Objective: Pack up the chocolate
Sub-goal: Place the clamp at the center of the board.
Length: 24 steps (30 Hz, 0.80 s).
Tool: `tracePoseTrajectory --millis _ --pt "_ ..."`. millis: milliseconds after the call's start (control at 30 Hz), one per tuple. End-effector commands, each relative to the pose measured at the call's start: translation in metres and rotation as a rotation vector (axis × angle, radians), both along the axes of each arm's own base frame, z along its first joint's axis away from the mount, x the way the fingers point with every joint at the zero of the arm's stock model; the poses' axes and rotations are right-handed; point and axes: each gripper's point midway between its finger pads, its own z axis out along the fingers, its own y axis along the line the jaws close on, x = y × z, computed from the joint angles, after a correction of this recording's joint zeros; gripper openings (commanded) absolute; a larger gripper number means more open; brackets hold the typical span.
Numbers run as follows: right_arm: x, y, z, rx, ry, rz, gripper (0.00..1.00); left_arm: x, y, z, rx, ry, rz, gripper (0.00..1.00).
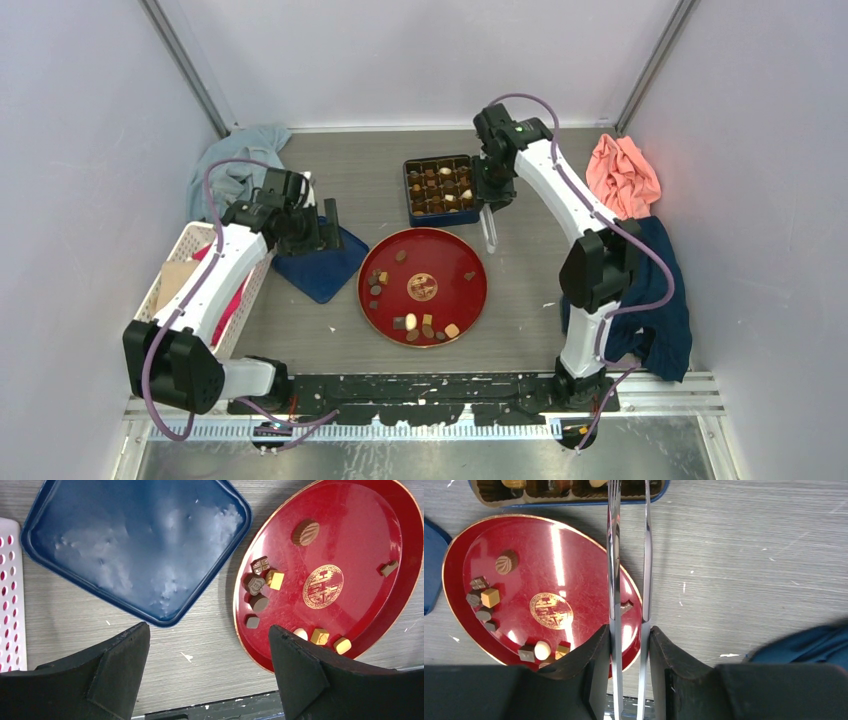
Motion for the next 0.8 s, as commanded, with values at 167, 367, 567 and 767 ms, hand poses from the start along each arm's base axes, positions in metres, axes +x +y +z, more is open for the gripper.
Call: tracePoseTrajectory --millis 167,367,567,767 --pt "0.006 -0.089 0.018 -0.118 -0.212 -0.315 0.15 -0.003 0.028 0.011 0.091 -0.020 0.148 0.89" --pt "0.002 -0.120 -0.034 -0.271 -0.223 -0.411 0.19 -0.013 0.052 -0.006 0.210 0.058 0.237 0.89" --pt "0.012 -0.130 -0.065 -0.285 -0.219 -0.436 0.43 -0.028 0.086 -0.022 0.302 0.148 0.358 0.89" --pt "0.012 -0.128 -0.076 -0.261 -0.192 -0.424 0.76 -0.040 0.096 -0.038 0.314 0.233 0.422 0.83"
